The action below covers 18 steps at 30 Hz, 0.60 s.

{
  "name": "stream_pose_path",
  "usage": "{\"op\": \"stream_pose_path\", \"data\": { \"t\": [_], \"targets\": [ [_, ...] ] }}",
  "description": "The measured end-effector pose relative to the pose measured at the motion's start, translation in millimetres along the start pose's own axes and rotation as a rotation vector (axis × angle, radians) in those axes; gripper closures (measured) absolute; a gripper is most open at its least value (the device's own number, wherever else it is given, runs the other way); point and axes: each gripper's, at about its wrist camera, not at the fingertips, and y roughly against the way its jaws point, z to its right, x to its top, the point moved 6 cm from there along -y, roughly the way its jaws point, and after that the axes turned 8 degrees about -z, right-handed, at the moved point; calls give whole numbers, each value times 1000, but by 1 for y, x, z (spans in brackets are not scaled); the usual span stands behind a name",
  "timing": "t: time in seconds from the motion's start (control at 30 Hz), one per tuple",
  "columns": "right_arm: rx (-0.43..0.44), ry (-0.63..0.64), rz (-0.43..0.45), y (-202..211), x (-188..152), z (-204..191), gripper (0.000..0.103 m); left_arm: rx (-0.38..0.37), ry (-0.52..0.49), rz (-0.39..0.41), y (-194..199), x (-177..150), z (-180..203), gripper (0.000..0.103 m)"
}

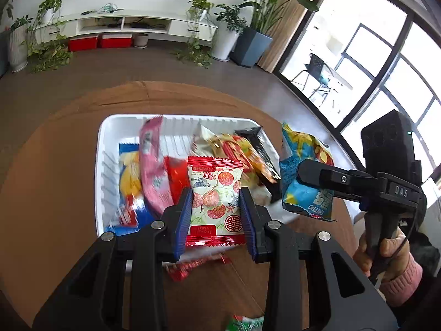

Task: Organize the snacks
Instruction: 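Carry the candy packet into the tray with the left tool while the right tool carries the panda bag there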

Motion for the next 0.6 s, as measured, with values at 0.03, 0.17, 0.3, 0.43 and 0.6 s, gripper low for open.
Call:
{"op": "stream_pose_path", "data": {
  "t": [0.03,0.17,0.3,0.43,0.6],
  "targets": [
    [-10,7,4,-2,5,0,51,10,5,-2,-2,6,-3,72],
    [-56,35,2,-14,26,4,50,37,22,3,-9,25,-10,71],
    [-115,60,3,-25,36,9,47,68,29,-6,-19,36,-16,70],
    [-160,83,20,-30,43,11,35,80,23,0,-21,40,-17,62],
    [-204,128,56,-21,47,5,31,106,-6,36,-10,42,-10,59]
  ]
}}
